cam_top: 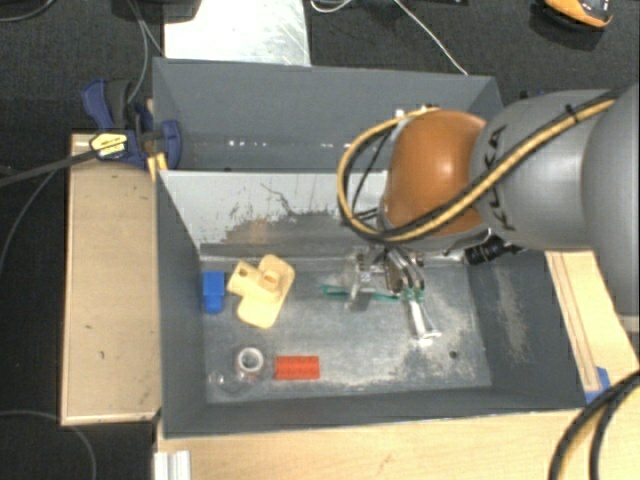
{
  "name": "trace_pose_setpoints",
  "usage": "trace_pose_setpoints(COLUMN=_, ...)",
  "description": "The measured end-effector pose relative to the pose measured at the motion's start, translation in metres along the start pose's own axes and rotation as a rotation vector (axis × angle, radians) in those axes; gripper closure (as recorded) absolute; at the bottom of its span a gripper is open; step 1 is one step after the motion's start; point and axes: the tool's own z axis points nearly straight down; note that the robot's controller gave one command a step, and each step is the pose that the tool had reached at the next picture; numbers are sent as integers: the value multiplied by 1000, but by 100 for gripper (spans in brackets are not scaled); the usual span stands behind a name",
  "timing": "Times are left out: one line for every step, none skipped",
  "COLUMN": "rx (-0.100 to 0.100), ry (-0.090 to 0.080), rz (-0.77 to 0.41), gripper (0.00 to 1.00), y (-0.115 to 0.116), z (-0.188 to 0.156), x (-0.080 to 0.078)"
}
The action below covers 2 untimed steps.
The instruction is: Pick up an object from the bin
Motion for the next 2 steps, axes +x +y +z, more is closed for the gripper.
trace_pose_setpoints(rx=0, ry=3, rz=0, gripper=100, y=0, z=-8, x=0)
trace_pose_setpoints(rx=0, ry=3, rz=0, gripper=100, y=0, z=-19, x=1)
